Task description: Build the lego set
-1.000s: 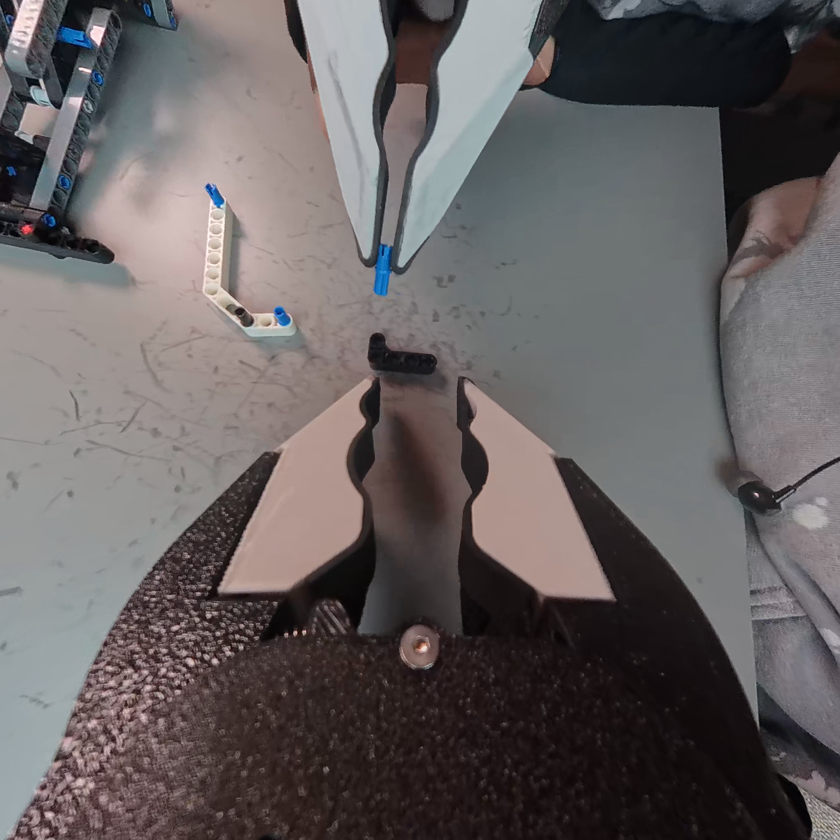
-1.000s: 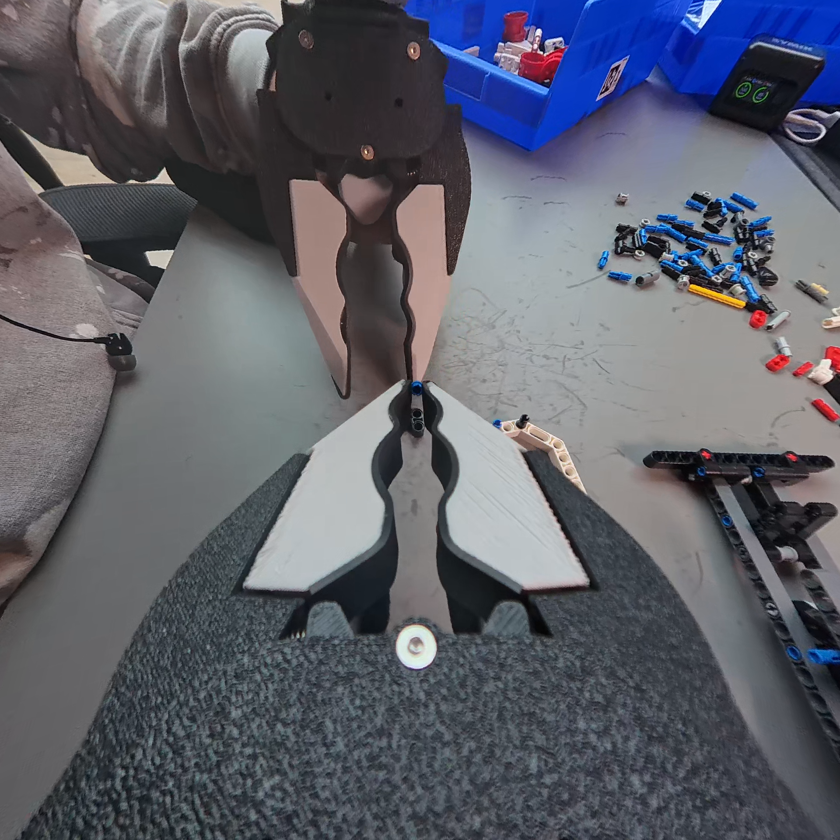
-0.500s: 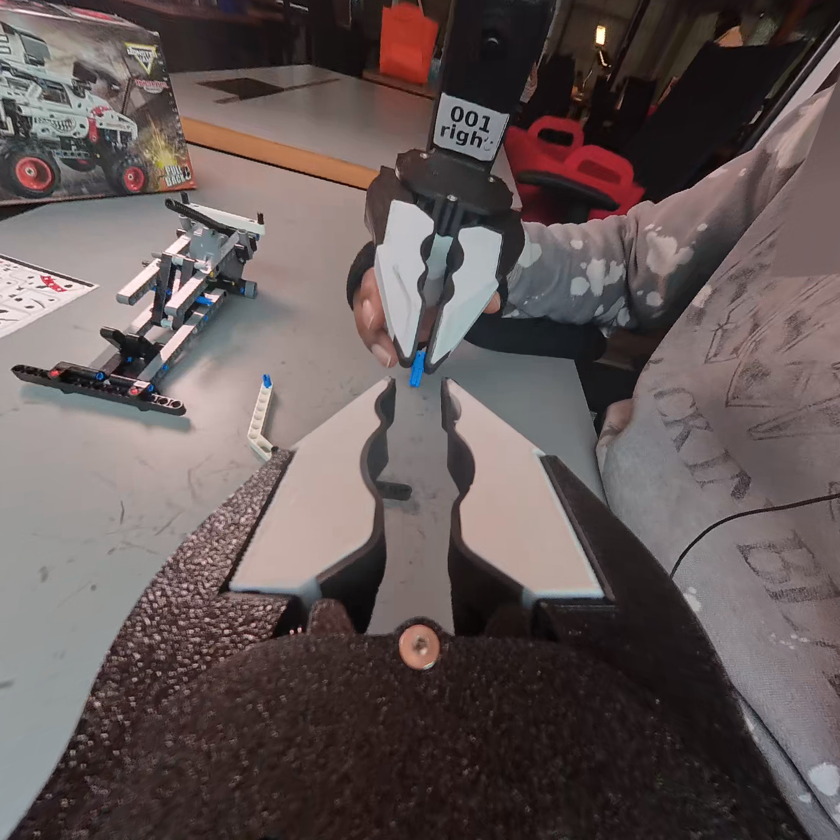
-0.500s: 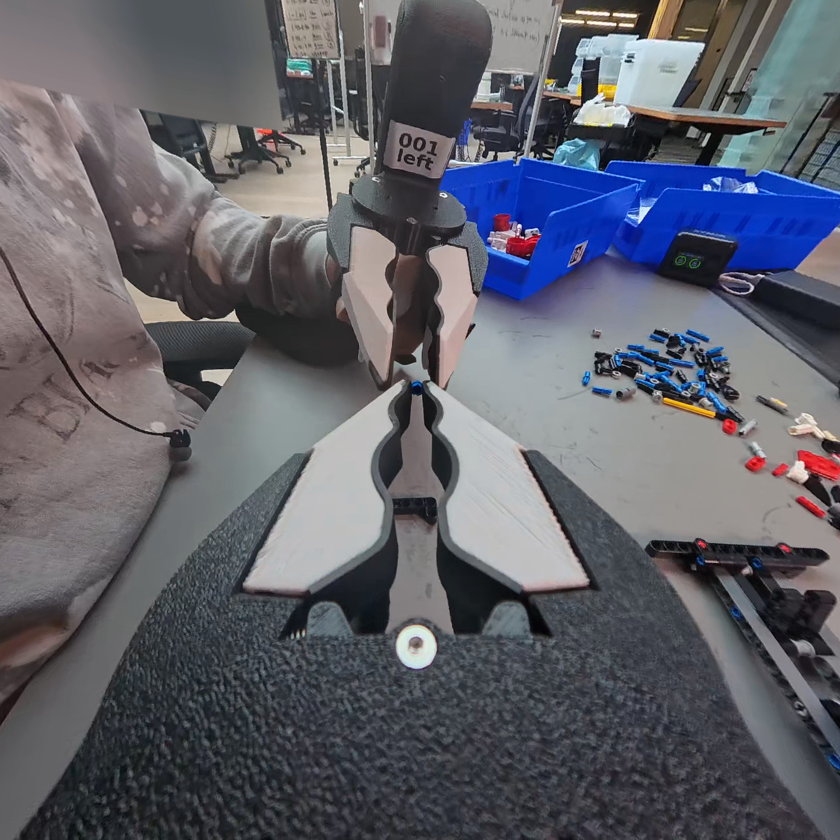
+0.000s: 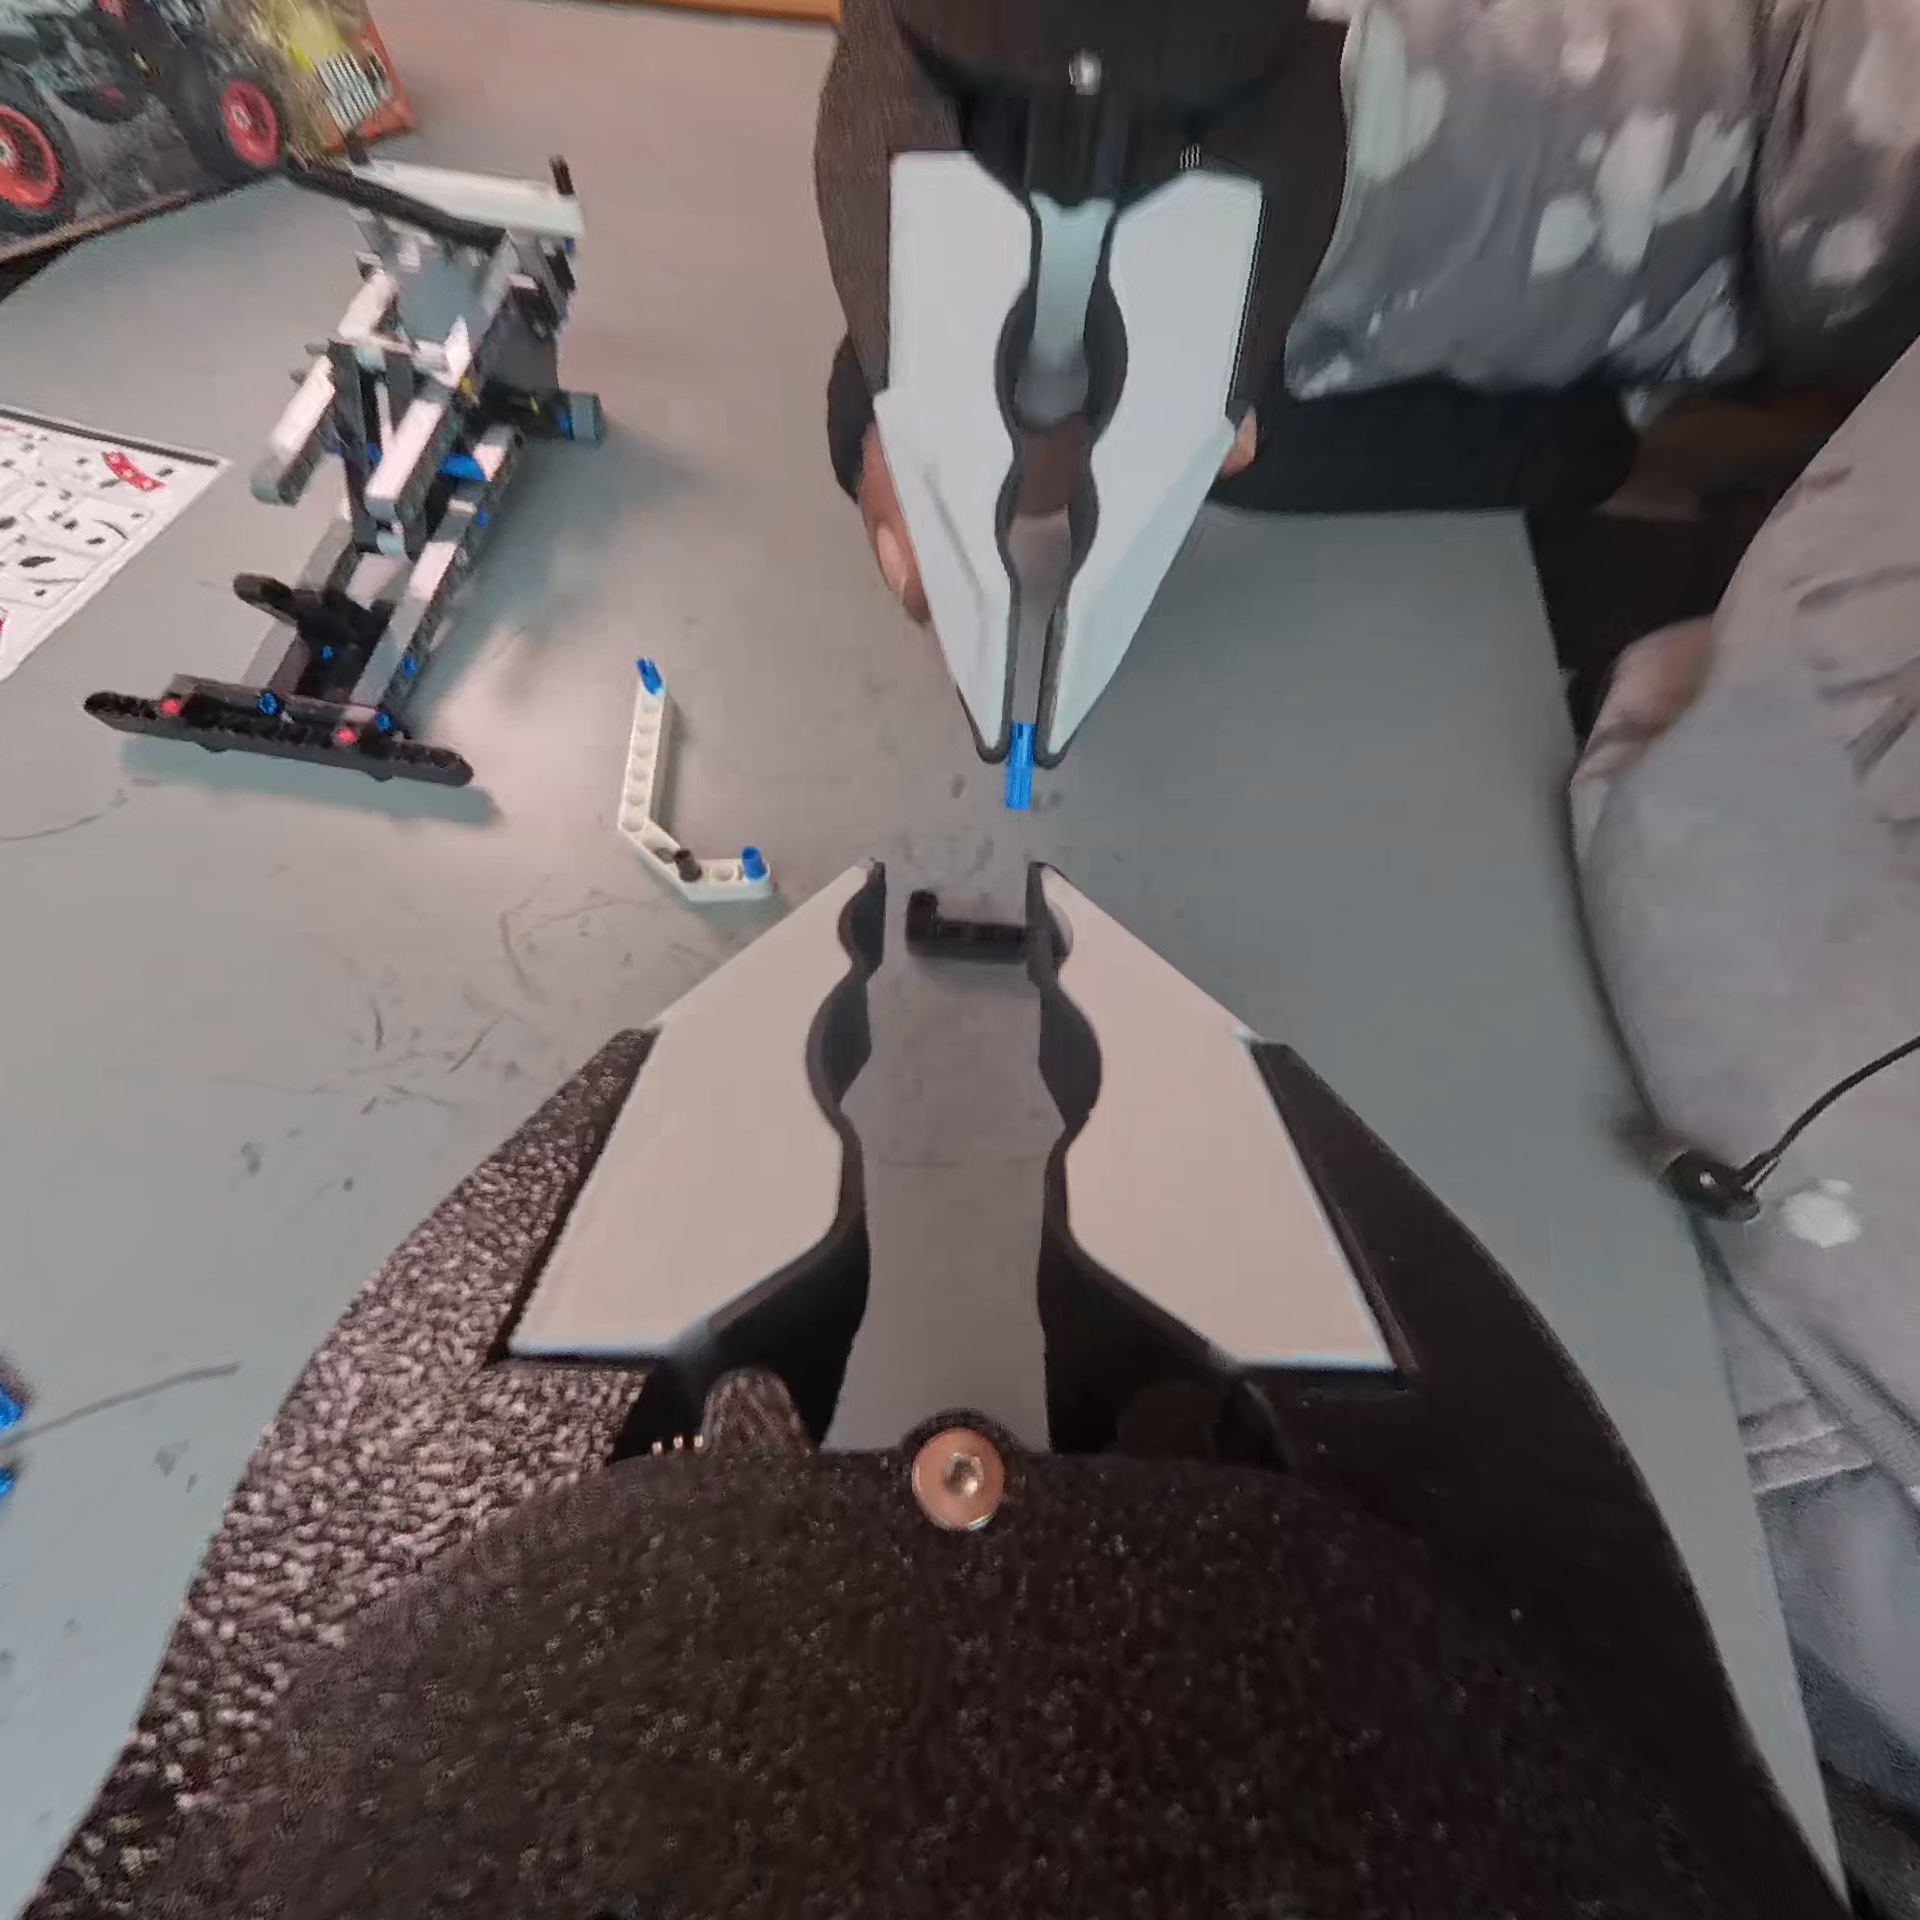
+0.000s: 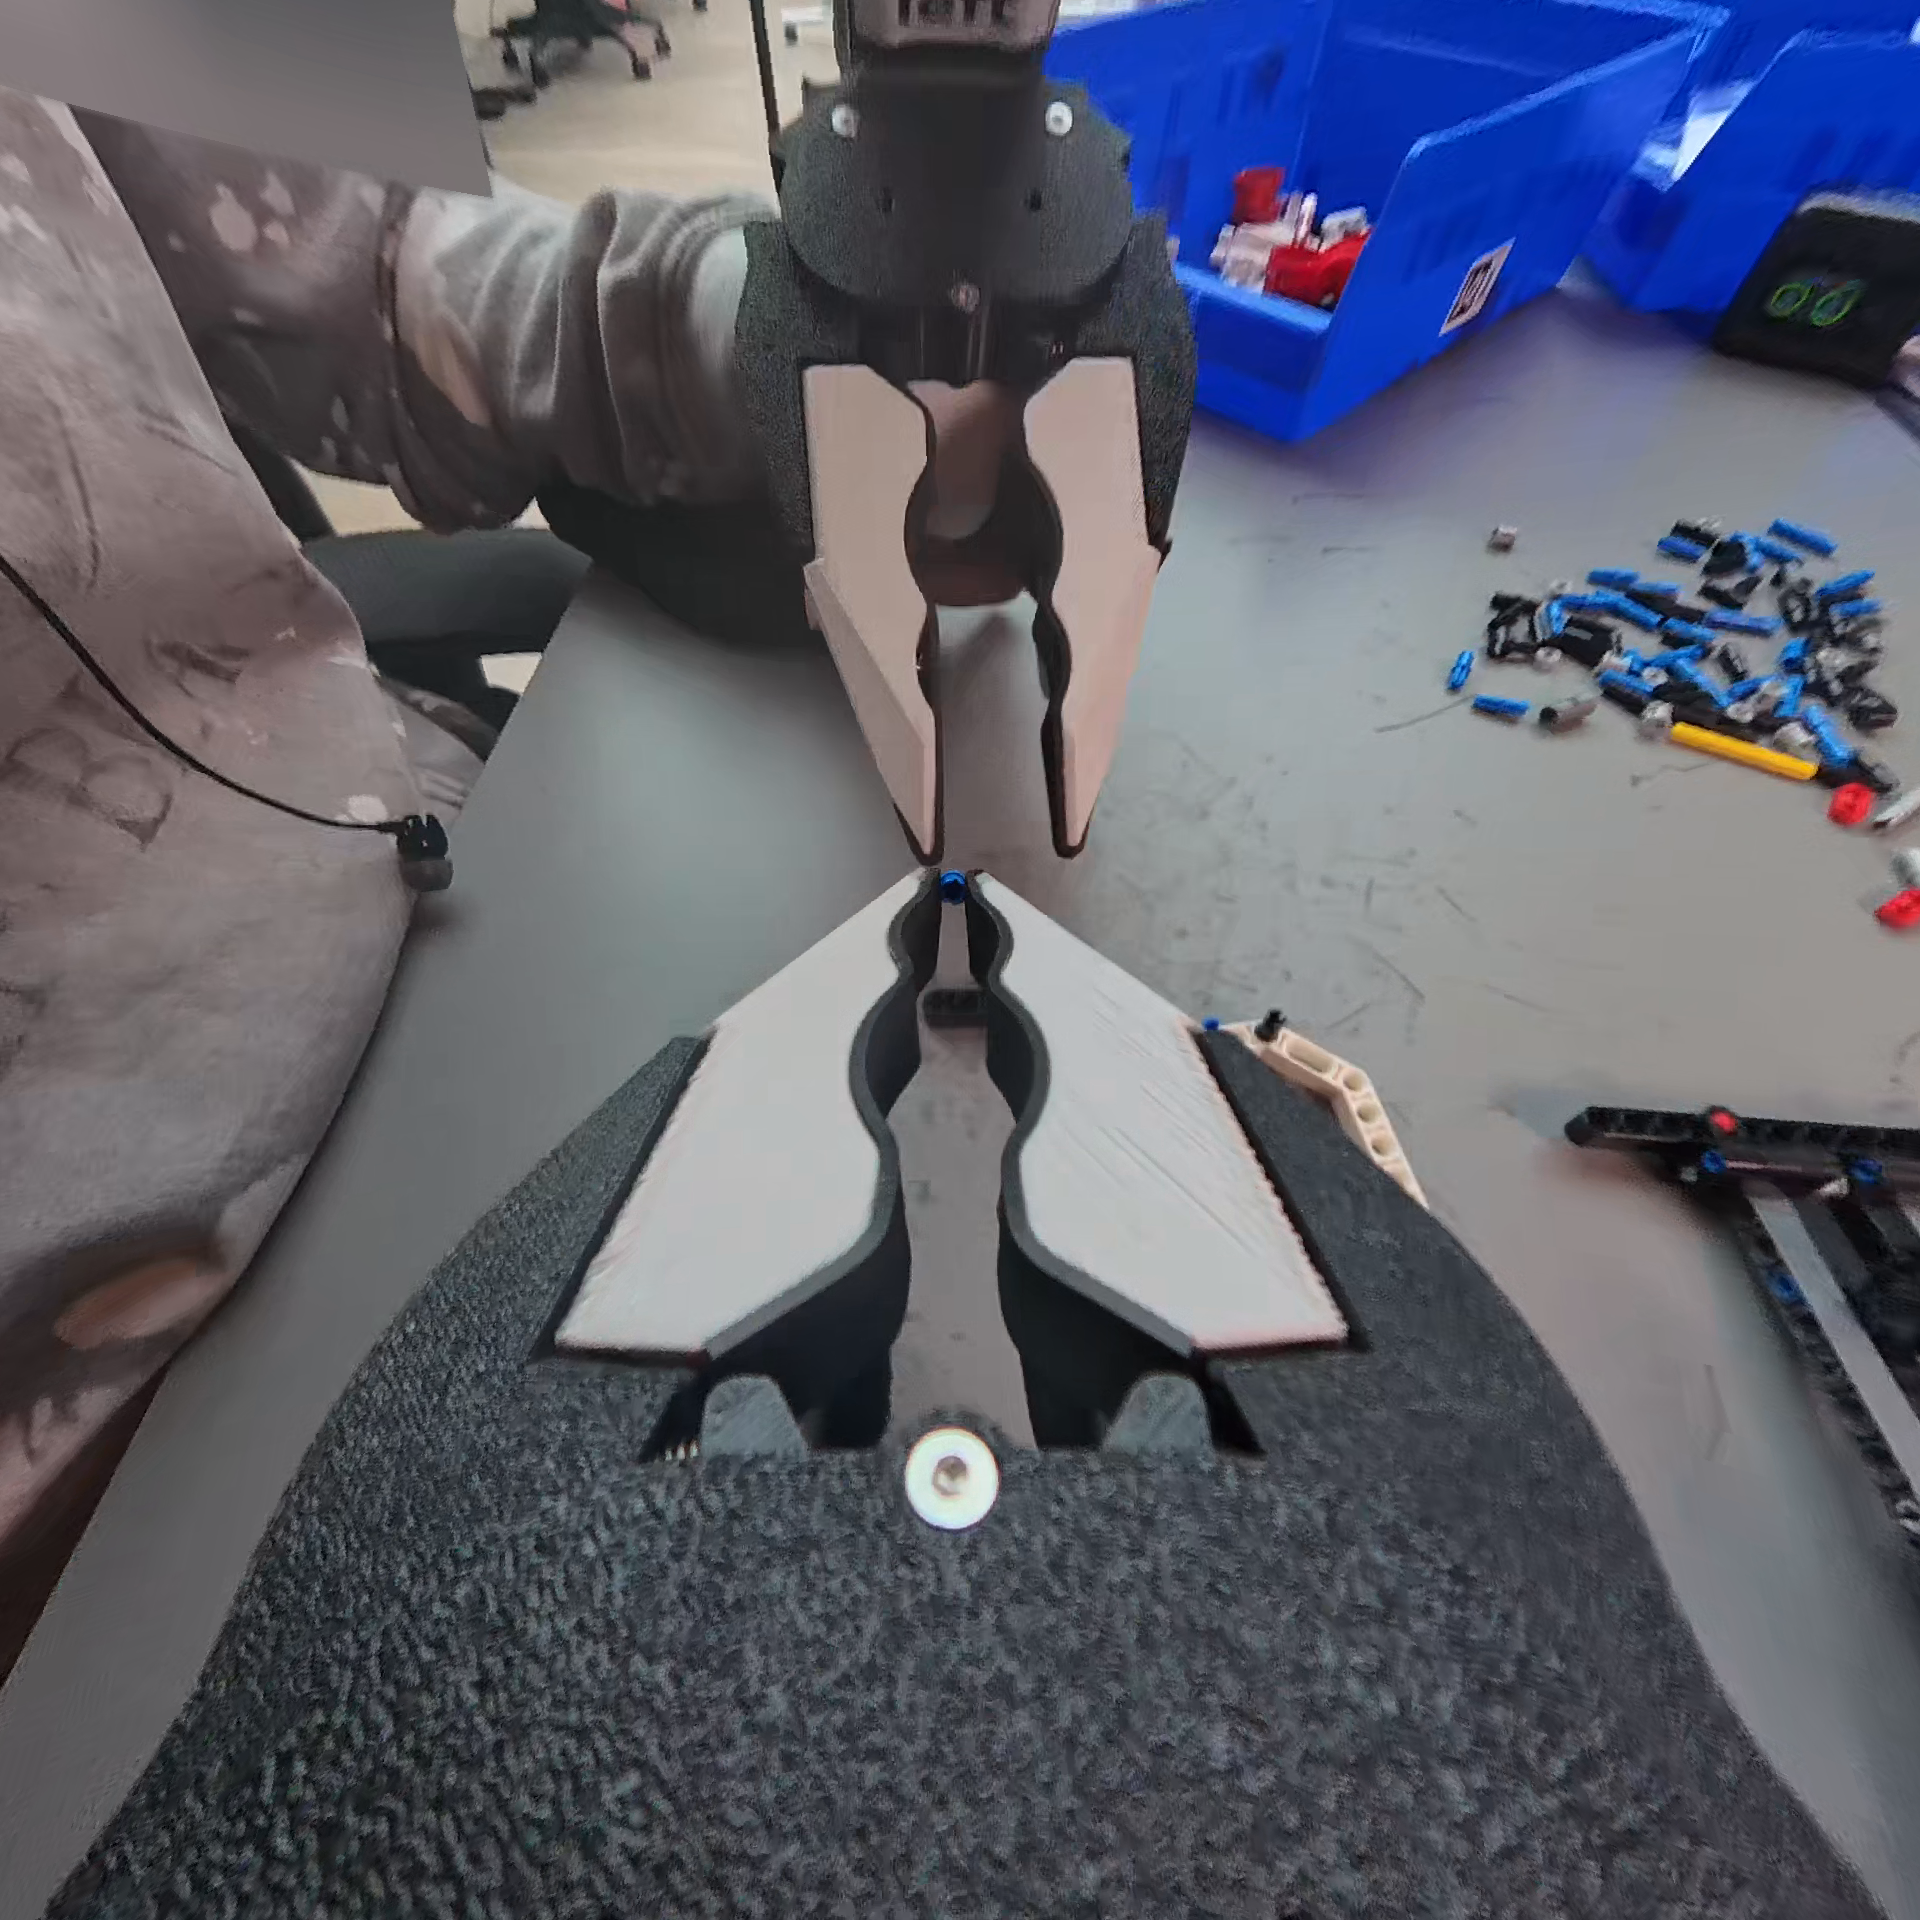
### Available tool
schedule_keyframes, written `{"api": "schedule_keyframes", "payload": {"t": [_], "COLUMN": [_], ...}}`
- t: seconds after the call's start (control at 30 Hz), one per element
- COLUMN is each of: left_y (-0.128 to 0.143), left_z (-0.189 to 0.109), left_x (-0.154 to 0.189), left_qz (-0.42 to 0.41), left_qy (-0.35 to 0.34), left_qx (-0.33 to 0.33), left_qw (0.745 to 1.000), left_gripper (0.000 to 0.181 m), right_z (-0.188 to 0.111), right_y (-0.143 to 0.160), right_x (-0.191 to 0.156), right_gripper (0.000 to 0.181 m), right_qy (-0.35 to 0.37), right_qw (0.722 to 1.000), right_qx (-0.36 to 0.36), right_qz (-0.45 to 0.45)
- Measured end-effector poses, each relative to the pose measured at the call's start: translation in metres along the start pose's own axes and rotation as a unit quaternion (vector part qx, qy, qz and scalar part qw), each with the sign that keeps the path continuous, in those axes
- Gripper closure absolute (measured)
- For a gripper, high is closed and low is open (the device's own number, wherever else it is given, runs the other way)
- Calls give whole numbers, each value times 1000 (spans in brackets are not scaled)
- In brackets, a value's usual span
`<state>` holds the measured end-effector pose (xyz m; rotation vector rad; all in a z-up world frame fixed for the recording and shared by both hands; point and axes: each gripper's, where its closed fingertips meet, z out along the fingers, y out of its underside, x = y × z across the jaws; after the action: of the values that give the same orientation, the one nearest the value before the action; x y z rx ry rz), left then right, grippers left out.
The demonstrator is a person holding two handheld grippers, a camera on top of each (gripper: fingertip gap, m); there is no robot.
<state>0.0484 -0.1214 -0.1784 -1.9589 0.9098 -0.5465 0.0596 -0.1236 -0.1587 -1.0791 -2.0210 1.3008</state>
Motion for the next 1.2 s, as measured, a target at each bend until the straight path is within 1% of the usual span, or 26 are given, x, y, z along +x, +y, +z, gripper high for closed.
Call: {"api": "schedule_keyframes", "payload": {"t": [0.07,0.13,0.2,0.3,0.37,0.53,0.8,0.93,1.07,1.2], "left_y": [17,28,34,37,36,36,37,38,34,31], "left_z": [10,19,26,30,30,32,31,28,21,21], "left_x": [0,3,2,-1,-2,2,2,4,5,1], "left_qz": [25,41,47,41,38,34,-4,-10,-13,-13], "left_qy": [-5,1,6,11,7,0,-36,-33,-23,-17], "left_qx": [-49,-81,-100,-110,-109,-112,-116,-121,-109,-92], "left_qw": [998,996,994,993,993,993,993,992,994,996], "left_gripper": [142,135,133,134,142,150,150,146,144,139], "right_z": [4,9,13,16,16,18,18,16,14,9], "right_y": [18,31,35,38,39,43,46,46,44,35], "right_x": [2,-2,-4,-5,-5,-2,-2,-2,-1,3], "right_gripper": [177,177,177,177,177,177,177,177,177,177], "right_qy": [8,0,-4,-3,-2,5,5,9,18,23], "right_qw": [999,996,994,992,992,991,990,991,991,990], "right_qx": [-52,-91,-108,-121,-122,-131,-140,-137,-136,-140], "right_qz": [-7,-12,-15,-22,-19,-18,-10,-4,-2,-3]}}
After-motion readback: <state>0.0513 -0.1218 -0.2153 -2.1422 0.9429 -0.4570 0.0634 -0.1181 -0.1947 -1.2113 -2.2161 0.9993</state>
